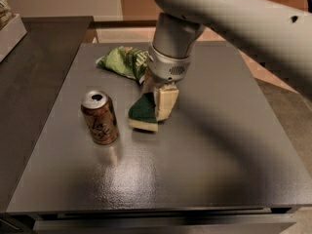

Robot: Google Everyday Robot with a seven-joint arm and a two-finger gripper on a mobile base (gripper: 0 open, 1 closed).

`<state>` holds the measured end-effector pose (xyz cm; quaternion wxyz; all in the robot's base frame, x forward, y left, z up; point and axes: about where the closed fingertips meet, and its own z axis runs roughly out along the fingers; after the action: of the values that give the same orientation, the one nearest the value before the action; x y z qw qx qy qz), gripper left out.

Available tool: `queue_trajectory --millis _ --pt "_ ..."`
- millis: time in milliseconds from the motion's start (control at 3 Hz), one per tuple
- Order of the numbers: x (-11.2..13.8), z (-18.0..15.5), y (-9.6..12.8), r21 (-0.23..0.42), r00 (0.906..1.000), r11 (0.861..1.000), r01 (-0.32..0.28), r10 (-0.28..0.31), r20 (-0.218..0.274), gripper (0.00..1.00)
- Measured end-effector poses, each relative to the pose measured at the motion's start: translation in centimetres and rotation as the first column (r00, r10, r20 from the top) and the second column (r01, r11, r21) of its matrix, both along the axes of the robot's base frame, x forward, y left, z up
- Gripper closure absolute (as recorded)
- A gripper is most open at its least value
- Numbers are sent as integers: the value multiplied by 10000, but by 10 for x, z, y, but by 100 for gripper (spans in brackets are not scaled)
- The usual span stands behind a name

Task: Move sponge near orange can

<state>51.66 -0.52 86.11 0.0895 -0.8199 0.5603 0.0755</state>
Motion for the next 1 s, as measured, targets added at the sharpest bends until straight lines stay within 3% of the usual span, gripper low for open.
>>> queue_trajectory --millis 1000 --pt "1 0 7 172 10000 9998 -55 53 83 14"
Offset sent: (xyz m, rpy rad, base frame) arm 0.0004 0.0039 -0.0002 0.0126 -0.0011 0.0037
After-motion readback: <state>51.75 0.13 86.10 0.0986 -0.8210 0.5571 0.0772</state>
